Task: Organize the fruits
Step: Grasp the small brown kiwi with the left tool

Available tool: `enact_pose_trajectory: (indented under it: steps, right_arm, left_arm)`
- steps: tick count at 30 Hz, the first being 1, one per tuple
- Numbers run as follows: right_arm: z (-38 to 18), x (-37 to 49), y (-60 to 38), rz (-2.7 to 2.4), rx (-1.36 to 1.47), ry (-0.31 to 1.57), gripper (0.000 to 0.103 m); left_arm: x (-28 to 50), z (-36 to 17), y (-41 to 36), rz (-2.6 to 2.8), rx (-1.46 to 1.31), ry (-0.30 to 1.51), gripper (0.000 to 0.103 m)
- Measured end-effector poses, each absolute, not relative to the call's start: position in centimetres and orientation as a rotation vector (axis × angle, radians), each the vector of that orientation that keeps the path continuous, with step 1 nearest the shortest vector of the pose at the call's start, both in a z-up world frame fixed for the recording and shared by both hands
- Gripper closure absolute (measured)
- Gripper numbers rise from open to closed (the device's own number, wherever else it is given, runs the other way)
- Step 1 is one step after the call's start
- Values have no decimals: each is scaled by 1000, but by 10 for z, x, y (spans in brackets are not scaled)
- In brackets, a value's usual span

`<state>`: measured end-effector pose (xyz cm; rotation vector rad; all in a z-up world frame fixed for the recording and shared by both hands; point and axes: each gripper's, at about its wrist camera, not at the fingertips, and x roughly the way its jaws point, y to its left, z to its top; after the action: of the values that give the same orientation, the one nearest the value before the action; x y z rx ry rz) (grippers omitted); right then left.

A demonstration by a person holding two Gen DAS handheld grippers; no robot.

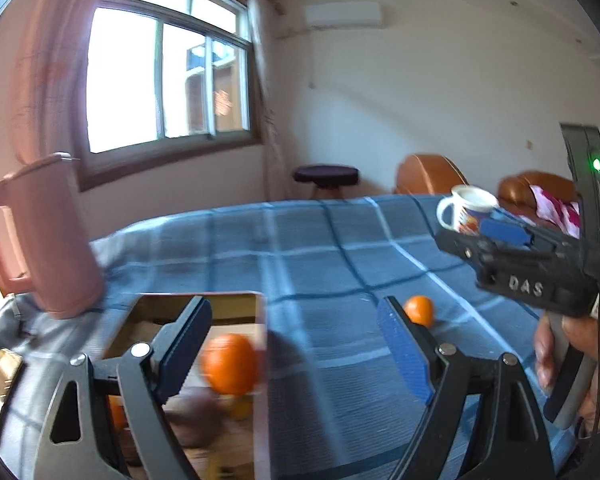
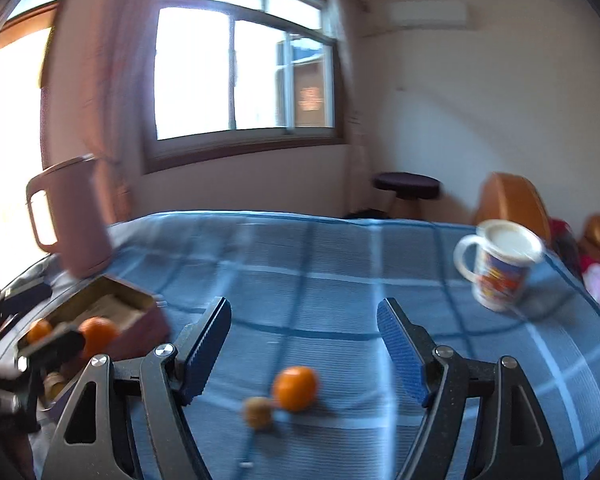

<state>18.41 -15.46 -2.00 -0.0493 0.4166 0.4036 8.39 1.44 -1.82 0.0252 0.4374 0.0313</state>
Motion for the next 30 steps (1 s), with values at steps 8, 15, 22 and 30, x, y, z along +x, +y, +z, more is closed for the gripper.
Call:
enact_pose_trajectory:
  steps: [8,15,22,30]
  right_arm:
    - [-37,199,-179,335,-1,449,26]
    - [-42,203,-184,345,36,465,26]
    - [-47,207,-182,354,32,486,26]
    - [-55,214,-167,380,2,539,26]
  left_arm:
    - [129,-46,-36,-63,74,593,17]
    - [153,-63,-64,-157,100,724,24]
    - [169,-80,-65,-282,29,858,73]
    - [160,-66,-31,-155,39,750,74]
